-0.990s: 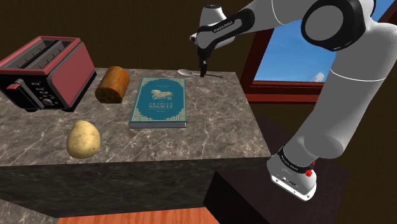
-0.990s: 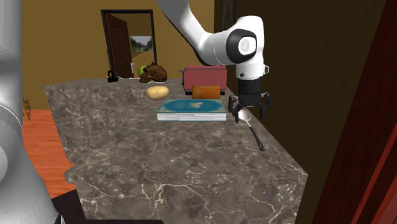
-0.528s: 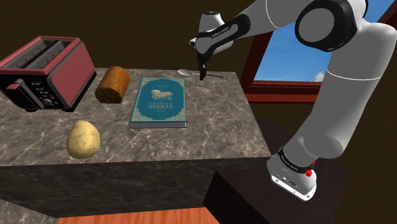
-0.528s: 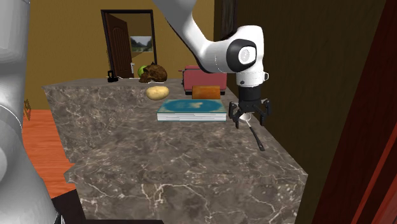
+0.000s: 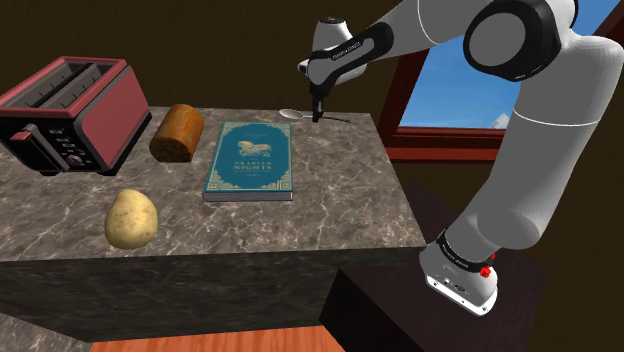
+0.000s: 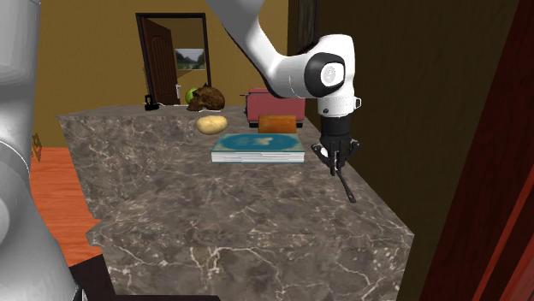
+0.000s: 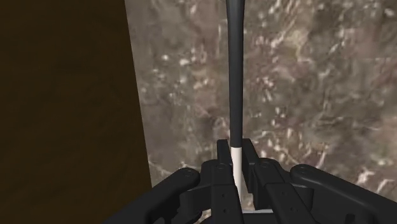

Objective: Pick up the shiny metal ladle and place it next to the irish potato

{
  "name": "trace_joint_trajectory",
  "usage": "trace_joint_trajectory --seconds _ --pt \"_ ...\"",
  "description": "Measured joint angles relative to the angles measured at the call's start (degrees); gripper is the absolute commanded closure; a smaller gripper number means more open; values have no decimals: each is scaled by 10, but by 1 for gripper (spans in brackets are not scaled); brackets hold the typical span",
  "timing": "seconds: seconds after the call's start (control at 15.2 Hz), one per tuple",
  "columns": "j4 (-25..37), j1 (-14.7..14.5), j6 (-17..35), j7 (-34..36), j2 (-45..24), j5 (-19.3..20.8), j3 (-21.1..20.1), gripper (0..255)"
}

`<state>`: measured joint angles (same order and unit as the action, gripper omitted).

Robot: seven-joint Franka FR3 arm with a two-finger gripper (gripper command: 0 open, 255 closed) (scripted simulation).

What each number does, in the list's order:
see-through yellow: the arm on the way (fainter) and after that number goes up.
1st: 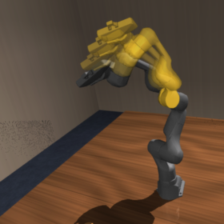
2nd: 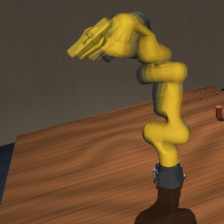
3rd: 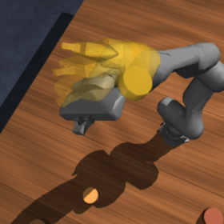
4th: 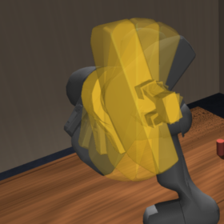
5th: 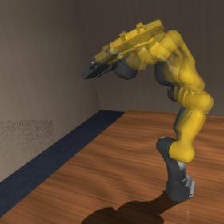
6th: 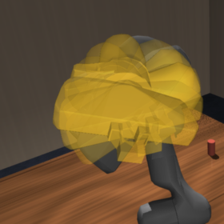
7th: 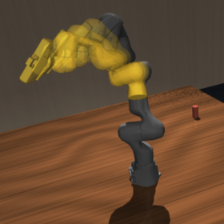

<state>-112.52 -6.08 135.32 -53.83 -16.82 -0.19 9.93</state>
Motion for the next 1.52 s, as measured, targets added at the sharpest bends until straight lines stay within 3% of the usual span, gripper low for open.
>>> trace_joint_trajectory --seconds 0.46,1.52 --pt "1 0 -3 0 2 0 0 255" --pt "52 -3 -108 3 57 11 4 255"
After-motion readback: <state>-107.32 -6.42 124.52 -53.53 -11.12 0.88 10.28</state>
